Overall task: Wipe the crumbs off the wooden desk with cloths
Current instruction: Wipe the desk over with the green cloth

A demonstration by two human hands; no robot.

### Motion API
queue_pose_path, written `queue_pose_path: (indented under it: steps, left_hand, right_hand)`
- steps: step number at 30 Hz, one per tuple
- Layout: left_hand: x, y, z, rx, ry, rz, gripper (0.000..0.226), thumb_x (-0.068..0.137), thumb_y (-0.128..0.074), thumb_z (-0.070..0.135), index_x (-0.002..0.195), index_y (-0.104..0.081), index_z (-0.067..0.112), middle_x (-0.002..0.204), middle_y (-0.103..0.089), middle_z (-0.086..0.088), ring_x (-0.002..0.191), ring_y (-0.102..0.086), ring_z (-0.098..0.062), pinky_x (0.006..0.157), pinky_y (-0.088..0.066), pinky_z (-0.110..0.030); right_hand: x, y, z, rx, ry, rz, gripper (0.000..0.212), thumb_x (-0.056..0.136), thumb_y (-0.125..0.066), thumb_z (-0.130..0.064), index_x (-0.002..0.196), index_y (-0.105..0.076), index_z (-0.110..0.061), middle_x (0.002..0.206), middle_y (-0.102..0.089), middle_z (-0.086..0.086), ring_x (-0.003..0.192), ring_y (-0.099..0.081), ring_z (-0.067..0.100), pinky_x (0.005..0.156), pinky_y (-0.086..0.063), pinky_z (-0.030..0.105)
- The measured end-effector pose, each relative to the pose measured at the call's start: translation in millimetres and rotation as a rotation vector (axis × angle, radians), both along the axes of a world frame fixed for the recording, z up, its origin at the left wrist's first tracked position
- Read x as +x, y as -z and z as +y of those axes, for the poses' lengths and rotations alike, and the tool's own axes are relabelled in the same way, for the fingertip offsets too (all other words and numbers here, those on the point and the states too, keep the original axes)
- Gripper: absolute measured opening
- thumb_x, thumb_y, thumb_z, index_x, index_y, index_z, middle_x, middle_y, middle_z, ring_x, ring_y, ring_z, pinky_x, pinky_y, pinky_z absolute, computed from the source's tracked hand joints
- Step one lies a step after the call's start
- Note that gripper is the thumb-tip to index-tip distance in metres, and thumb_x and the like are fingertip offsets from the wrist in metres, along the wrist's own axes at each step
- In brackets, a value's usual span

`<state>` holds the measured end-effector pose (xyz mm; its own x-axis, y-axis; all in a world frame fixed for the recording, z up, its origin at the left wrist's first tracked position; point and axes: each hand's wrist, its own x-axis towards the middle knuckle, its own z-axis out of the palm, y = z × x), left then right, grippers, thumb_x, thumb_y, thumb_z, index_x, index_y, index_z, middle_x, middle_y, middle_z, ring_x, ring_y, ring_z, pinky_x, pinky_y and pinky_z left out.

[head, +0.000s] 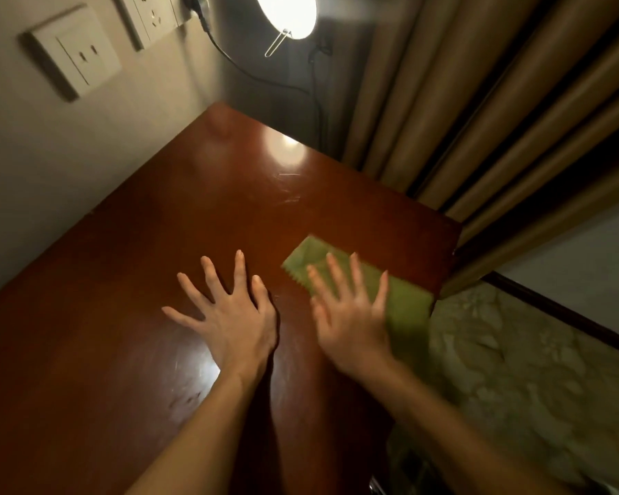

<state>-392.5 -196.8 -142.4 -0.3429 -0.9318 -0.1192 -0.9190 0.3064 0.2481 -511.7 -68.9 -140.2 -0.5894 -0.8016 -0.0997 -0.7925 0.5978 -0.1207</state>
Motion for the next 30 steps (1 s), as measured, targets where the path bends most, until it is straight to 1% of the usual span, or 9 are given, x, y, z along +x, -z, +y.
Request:
queue_pose_path:
  steps: [3, 6, 11, 14, 19, 22, 24, 27, 30]
  left_hand:
    - [3.9, -3.1, 1.3, -0.006, 0.006, 0.046, 0.063, 0.105, -0.012, 0.063, 0.163, -0.022, 0.045, 0.176, -0.007, -0.006, 0.16, 0.008, -0.041, 0.117, 0.003, -0.08]
    - [5.4, -2.9, 2.4, -0.015, 0.003, 0.07, 0.065, 0.103, -0.014, 0.066, 0.163, -0.026, 0.043, 0.176, -0.007, -0.005, 0.161, 0.01, -0.038, 0.118, 0.005, -0.078]
    - [0.0, 3.5, 1.2, -0.039, -0.013, 0.055, 0.066, 0.102, -0.016, 0.069, 0.163, -0.021, 0.045, 0.176, -0.003, -0.005, 0.161, 0.013, -0.036, 0.118, 0.009, -0.077]
    - [0.7, 4.6, -0.7, -0.043, -0.016, 0.082, 0.067, 0.102, -0.013, 0.07, 0.163, -0.023, 0.044, 0.176, -0.004, -0.005, 0.161, 0.013, -0.033, 0.119, 0.011, -0.074]
    - [2.9, -3.7, -0.3, -0.043, -0.025, 0.195, 0.07, 0.103, -0.015, 0.068, 0.163, -0.027, 0.034, 0.175, -0.014, -0.002, 0.162, 0.006, -0.026, 0.12, 0.013, -0.072]
    - [6.2, -9.8, 0.0, -0.033, -0.056, 0.34, 0.066, 0.1, -0.027, 0.06, 0.156, -0.038, 0.028, 0.17, -0.027, 0.002, 0.161, -0.012, -0.019, 0.122, 0.013, -0.07]
    - [12.6, -12.1, 2.9, -0.028, -0.053, 0.457, 0.058, 0.099, -0.036, 0.055, 0.148, -0.047, 0.026, 0.165, -0.036, 0.004, 0.158, -0.022, -0.016, 0.124, 0.011, -0.066]
    - [22.0, -13.6, 3.9, -0.011, -0.054, 0.646, 0.045, 0.097, -0.046, 0.049, 0.133, -0.06, 0.026, 0.155, -0.048, 0.006, 0.154, -0.03, -0.014, 0.125, 0.008, -0.064]
    - [27.8, -10.9, 6.2, -0.023, -0.001, 0.683, 0.037, 0.094, -0.054, 0.043, 0.125, -0.064, 0.027, 0.147, -0.054, 0.008, 0.15, -0.036, -0.014, 0.127, 0.001, -0.064]
  right_hand:
    - [50.2, -2.4, 17.1, 0.016, -0.123, -0.04, 0.058, 0.105, -0.029, -0.057, 0.162, -0.018, -0.047, 0.174, -0.011, -0.006, 0.161, 0.0, 0.031, 0.118, -0.004, 0.075]
    - [13.3, -2.0, 2.1, 0.023, -0.14, -0.036, 0.057, 0.105, -0.022, -0.059, 0.16, -0.011, -0.053, 0.174, -0.003, -0.008, 0.161, 0.008, 0.029, 0.118, 0.002, 0.075]
    - [-110.4, 3.7, -74.1, 0.011, 0.167, -0.054, 0.055, 0.106, -0.016, -0.058, 0.16, -0.007, -0.056, 0.174, 0.004, -0.012, 0.161, 0.012, 0.026, 0.119, 0.006, 0.074]
    - [-143.8, 2.8, -111.0, 0.038, 0.201, -0.056, 0.054, 0.107, -0.014, -0.058, 0.161, -0.01, -0.053, 0.174, 0.004, -0.011, 0.161, 0.011, 0.027, 0.119, 0.006, 0.074]
    - [-75.4, -0.2, -111.1, 0.038, -0.088, -0.028, 0.057, 0.106, -0.019, -0.054, 0.161, -0.003, -0.053, 0.174, 0.005, -0.01, 0.16, 0.014, 0.028, 0.119, 0.006, 0.074]
    - [11.9, -1.7, -86.0, 0.143, -0.377, 0.035, 0.074, 0.102, -0.032, -0.057, 0.162, 0.011, -0.046, 0.173, 0.017, -0.003, 0.157, 0.023, 0.035, 0.115, 0.006, 0.077]
    - [49.3, -1.6, -59.1, 0.157, -0.459, 0.035, 0.078, 0.102, -0.034, -0.061, 0.162, 0.013, -0.045, 0.173, 0.019, -0.002, 0.155, 0.028, 0.034, 0.115, 0.007, 0.077]
    - [33.1, -3.4, -16.1, 0.06, -0.472, -0.033, 0.058, 0.106, -0.017, -0.06, 0.161, -0.002, -0.052, 0.174, 0.007, -0.009, 0.159, 0.02, 0.027, 0.119, 0.012, 0.073]
    - [-21.6, -5.0, 32.7, 0.08, -0.198, -0.022, 0.055, 0.106, -0.011, -0.06, 0.16, 0.0, -0.056, 0.174, 0.006, -0.013, 0.159, 0.017, 0.022, 0.122, 0.008, 0.07]
